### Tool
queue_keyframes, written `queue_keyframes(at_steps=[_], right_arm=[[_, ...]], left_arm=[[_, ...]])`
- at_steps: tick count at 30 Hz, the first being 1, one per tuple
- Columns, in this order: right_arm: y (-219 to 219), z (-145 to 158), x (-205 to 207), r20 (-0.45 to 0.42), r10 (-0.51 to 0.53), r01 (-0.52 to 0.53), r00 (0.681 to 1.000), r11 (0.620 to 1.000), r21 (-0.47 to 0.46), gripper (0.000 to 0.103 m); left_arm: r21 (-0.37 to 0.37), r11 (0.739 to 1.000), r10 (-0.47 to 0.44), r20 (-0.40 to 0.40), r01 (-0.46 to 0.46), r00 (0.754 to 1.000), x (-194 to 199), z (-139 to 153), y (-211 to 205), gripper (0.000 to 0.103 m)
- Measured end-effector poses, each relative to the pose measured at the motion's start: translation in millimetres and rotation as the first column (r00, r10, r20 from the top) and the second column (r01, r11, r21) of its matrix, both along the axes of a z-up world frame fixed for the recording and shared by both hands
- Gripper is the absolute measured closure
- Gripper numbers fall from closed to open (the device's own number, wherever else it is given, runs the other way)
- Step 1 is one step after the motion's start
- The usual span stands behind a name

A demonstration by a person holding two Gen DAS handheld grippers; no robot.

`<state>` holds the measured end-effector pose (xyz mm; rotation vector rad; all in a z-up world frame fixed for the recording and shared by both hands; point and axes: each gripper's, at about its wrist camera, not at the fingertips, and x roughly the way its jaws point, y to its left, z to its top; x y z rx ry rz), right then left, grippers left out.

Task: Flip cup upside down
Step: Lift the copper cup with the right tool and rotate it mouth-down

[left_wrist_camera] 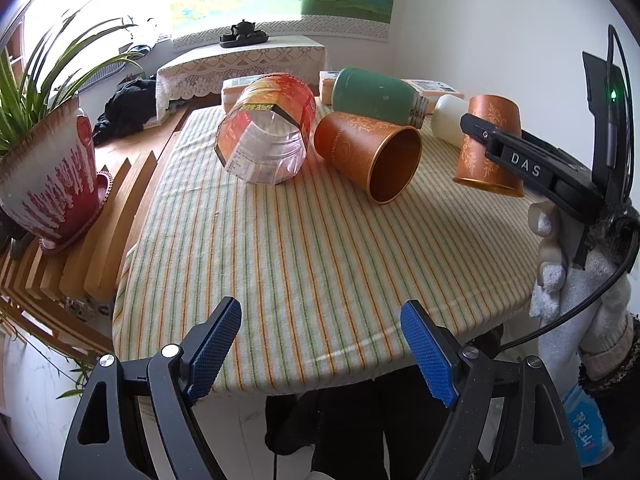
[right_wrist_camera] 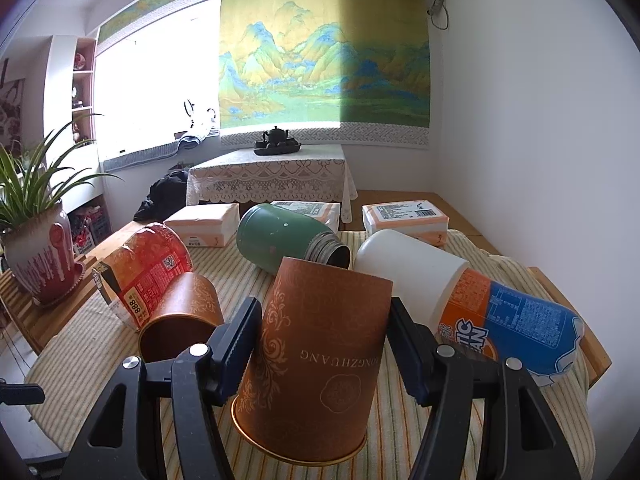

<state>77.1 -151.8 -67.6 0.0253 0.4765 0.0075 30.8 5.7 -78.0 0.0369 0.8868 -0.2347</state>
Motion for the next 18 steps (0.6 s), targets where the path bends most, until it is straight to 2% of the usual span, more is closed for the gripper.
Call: queue_keyframes(at_steps=[7,18], right_arm=[[-4,-6,-8,0.010,0.014,-0.014,1.000,1.000,0.005,0.044],[6,-16,-29,0.034,0.059,-0.056,0.998,0.996,-0.067,0.044]], left_arm=[[-0.008,1.000,-0.003,-0.005,0.003,1.000,-1,-1,-1,0.018],[-0.012,1.000,-0.010,-0.003,0.010,1.000,-3,-1,-1,0.018]])
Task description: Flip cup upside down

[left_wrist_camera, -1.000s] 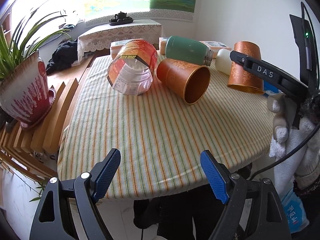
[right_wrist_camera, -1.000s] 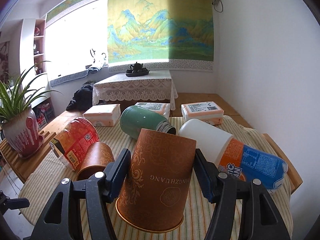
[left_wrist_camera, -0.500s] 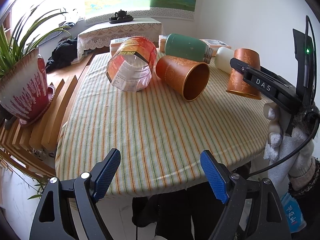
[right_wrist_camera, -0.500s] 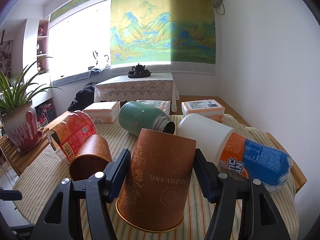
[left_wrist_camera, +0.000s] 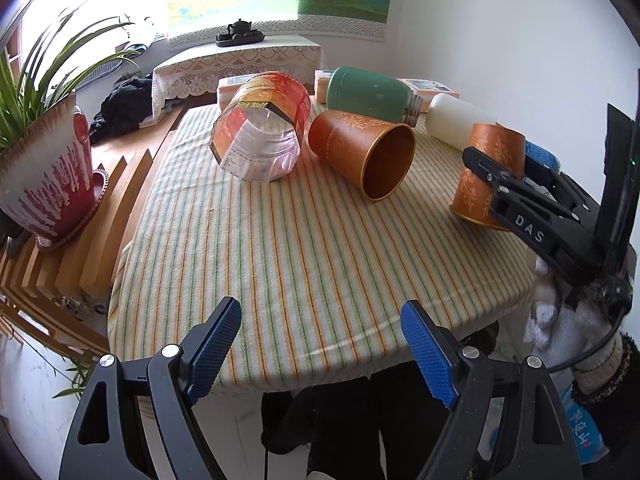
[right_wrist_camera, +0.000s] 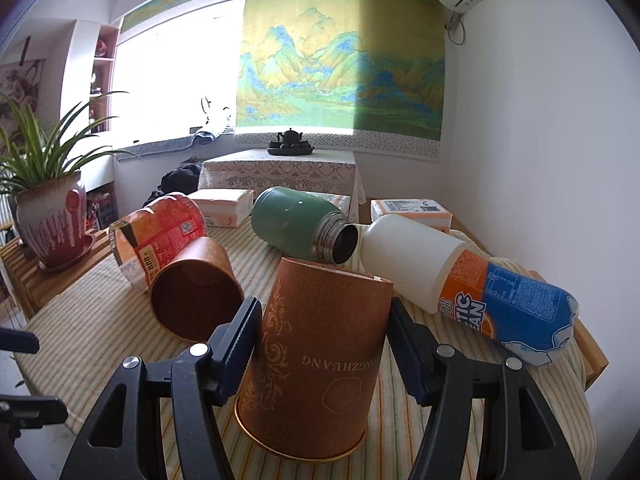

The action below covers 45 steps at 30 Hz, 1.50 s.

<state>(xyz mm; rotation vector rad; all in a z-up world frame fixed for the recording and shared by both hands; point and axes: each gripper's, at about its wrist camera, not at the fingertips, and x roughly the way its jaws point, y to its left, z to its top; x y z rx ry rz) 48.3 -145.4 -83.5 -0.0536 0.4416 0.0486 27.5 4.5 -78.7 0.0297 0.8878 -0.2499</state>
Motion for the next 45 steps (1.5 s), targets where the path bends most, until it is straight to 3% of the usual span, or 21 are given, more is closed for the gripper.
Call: queue_keyframes(at_steps=[10,16,19,28,35,45], right_arm=[[5,-3,-15,-0.010,0.028,-0.029,1.000,1.000,-0.002,0.042],[4,2,-27,0.000,0.047,-0.047,0.999,0.999,0.015,0.026],[4,7,-35,0.005,0.056,-0.056,0.998,0.998,0.027,0.019],[-14,19,-70,0.032,0.025,-0.027,0.999,0.997,0.068,0.017],[-37,28,-103,0.078,-0.047,0.041,0.996,0.996,0.082,0.014],[-57,38,-125,0.119,-0.145,0.132,0.982,0.985,0.115,0.012]], left_arm=[[-0.004,1.000,-0.004,0.012,0.004,1.000,-5,1,-3,0.018],[-0.005,1.000,-0.008,0.042,0.008,0.999,-14,5,-9,0.018],[-0.032,0.999,-0.002,0.071,0.005,0.997,-19,8,-11,0.018],[-0.054,0.999,0.012,0.223,0.000,0.975,-40,22,-27,0.017],[-0.085,0.995,0.087,0.389,-0.058,0.917,-57,36,-33,0.012],[-0.074,0.984,0.175,0.567,-0.162,0.805,-78,54,-33,0.001]])
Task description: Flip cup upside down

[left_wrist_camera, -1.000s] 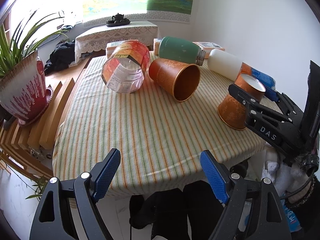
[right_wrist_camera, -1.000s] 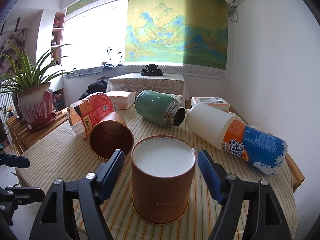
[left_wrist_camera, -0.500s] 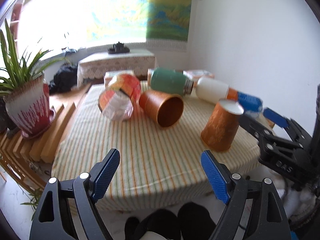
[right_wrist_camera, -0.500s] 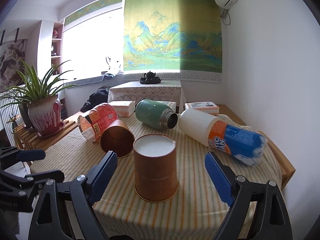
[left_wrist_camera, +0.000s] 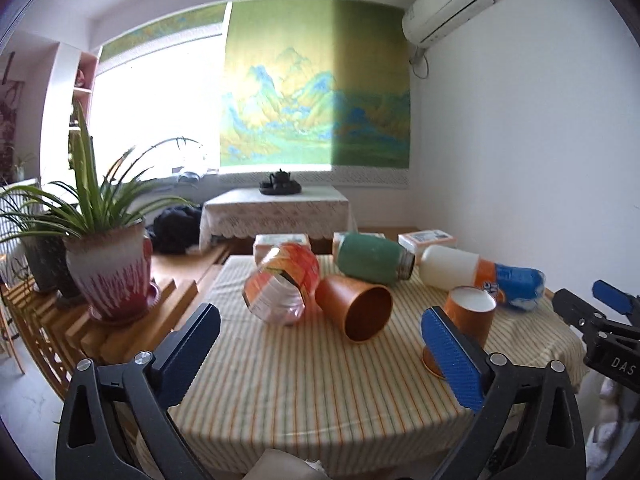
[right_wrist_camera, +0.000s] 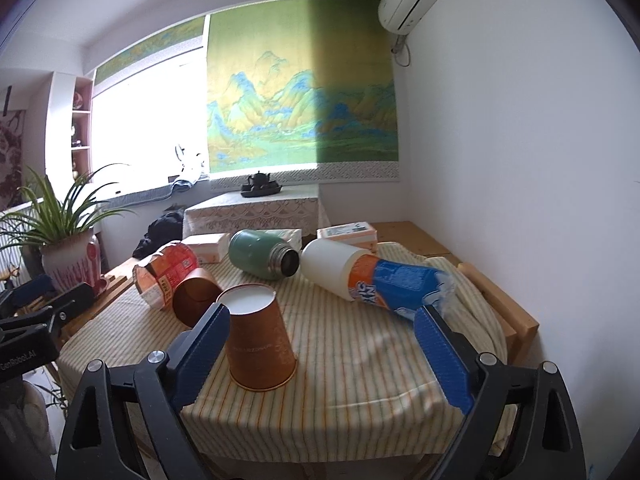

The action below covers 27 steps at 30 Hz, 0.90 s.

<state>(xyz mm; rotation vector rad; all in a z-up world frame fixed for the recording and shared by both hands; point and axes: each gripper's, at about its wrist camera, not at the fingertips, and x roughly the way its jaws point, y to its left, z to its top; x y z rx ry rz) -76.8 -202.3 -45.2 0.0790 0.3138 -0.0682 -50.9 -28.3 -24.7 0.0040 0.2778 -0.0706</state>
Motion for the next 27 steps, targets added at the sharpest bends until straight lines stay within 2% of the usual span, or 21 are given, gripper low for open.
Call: queue_keyframes(at_steps=[3,27], right_arm=[[-3,2,-3,0.013,-0.023,0.023,1.000,1.000,0.008,0.011],[-5,13,-6,0.045,-0.045,0.045,0.998,0.999,0.017,0.009]], left_arm=[[0.025,1.000,0.016,0.018,-0.017,1.000,-2,3,-1,0.001],[0.008,1.000,0.030,-0.011,-0.030,0.999,1,-2,3,0.001]])
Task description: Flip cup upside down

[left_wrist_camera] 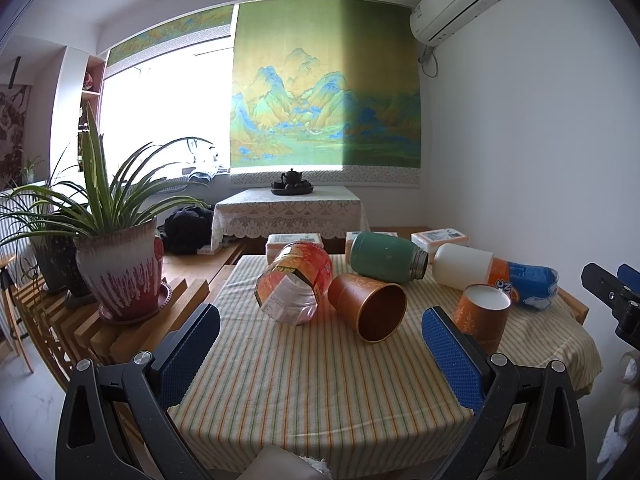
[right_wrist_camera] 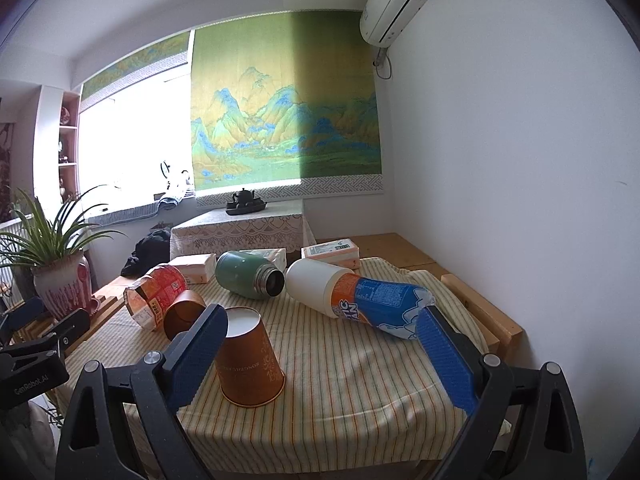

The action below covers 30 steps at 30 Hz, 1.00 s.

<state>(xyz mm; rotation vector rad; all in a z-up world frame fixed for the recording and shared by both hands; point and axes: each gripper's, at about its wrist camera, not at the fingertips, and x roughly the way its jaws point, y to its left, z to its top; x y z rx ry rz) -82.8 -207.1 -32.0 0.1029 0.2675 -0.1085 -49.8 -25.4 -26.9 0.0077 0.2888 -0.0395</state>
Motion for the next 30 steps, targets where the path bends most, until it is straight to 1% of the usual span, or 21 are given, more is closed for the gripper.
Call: queue_keyframes(at_steps=[14,30], right_arm=[[1.2,0.9,-2.1,0.010,0.001,-0.001,1.000,1.000,-0.011,0.009],[0.6,0.3,1.2,0.002,0.001,-0.001,1.000,1.000,-0.008,0.009]], left_arm=[[-0.011,1.000,-0.003,-0.009,0.003,1.000,2.5,-1.2,1.9,0.001],[-0.015,1.000,-0.009,-0.022,0.008,1.000,5.3,-2.0,2.4,0.001]])
